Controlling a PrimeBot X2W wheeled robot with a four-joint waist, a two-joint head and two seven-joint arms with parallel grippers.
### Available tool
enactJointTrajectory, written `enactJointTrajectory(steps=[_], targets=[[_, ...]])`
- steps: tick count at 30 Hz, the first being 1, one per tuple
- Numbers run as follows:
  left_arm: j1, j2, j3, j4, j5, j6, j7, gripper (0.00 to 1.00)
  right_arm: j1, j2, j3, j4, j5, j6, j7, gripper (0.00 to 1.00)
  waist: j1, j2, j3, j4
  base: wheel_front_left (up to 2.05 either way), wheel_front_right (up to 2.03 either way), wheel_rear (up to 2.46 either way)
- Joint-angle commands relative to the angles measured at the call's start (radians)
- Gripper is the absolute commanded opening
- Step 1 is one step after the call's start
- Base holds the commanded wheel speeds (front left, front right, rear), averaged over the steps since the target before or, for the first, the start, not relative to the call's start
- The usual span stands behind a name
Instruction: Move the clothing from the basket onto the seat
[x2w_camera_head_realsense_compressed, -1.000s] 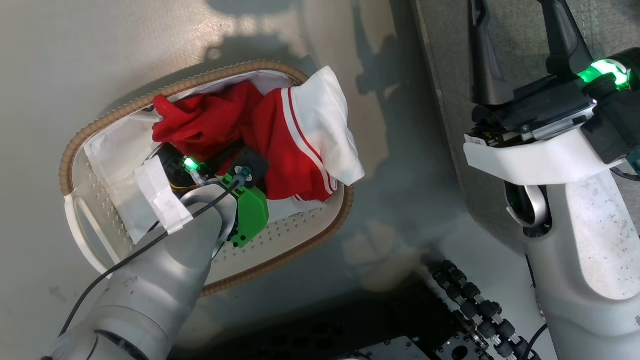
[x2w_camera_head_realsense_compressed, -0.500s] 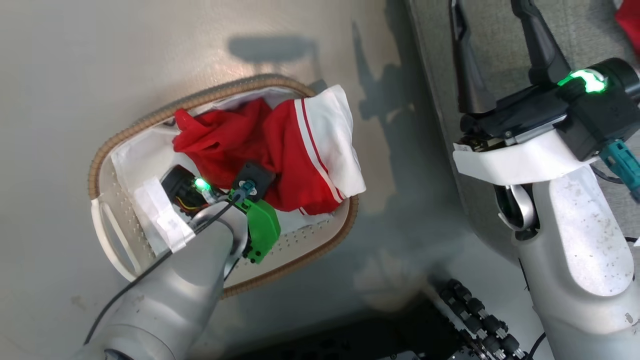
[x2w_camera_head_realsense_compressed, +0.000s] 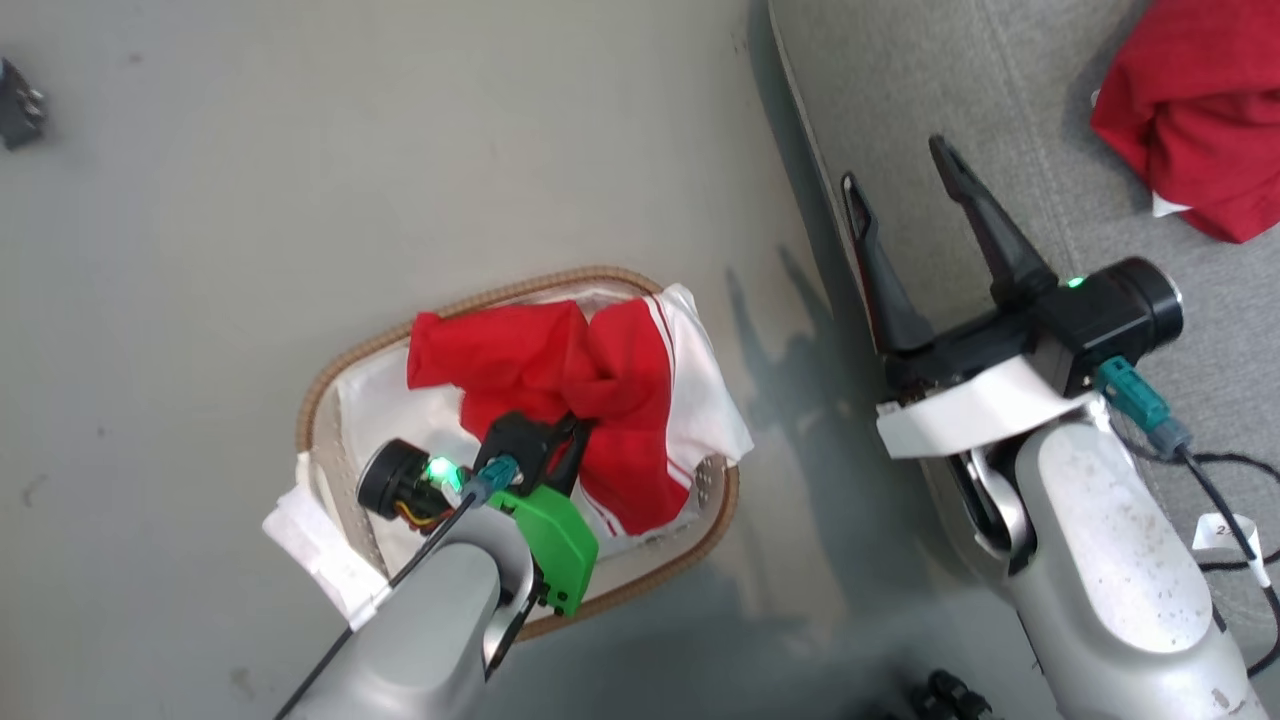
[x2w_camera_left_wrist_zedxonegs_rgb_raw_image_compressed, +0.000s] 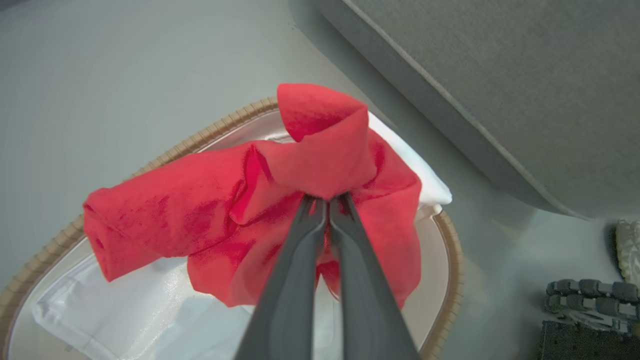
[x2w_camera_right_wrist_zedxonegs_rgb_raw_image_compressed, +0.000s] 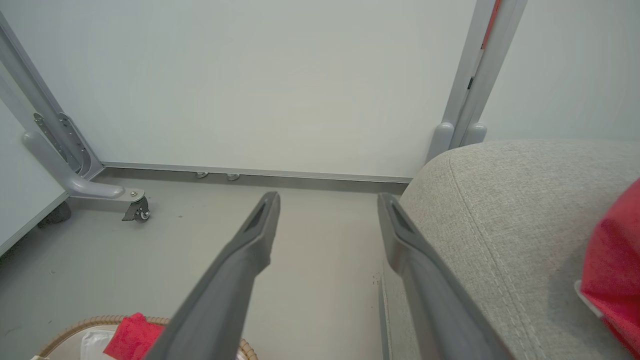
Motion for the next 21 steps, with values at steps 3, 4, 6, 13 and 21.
enactJointTrajectory(steps=[3, 4, 6, 13, 21], targets=[[0.084, 0.01, 0.055, -0.077, 0.027, 0.008, -0.001, 0.0, 0.059, -0.005, -0.005, 0.028, 0.008, -0.001, -0.002, 1.0, 0.0, 0.0, -0.209, 0.093, 0.0, 0.0, 0.0], [0.105, 0.009, 0.072, -0.105, 0.037, 0.007, -0.001, 0.0, 0.072, -0.005, -0.01, 0.036, 0.009, -0.001, -0.002, 1.0, 0.0, 0.0, -0.232, 0.104, 0.0, 0.0, 0.0], [0.147, 0.008, 0.104, -0.16, 0.057, 0.007, 0.0, 0.0, 0.103, -0.002, -0.011, 0.046, 0.008, -0.001, -0.002, 1.0, 0.0, 0.0, -0.272, 0.12, 0.0, 0.0, 0.0], [0.258, 0.006, 0.207, -0.356, 0.119, -0.006, -0.001, 0.0, 0.195, 0.002, -0.008, 0.083, 0.014, -0.001, -0.002, 1.0, 0.0, 0.0, -0.396, 0.165, 0.0, 0.0, 0.0], [0.331, 0.002, 0.293, -0.542, 0.159, -0.018, -0.001, 0.0, 0.282, 0.015, 0.001, 0.114, 0.016, -0.001, -0.002, 1.0, 0.0, 0.0, -0.502, 0.189, 0.0, 0.0, 0.0]])
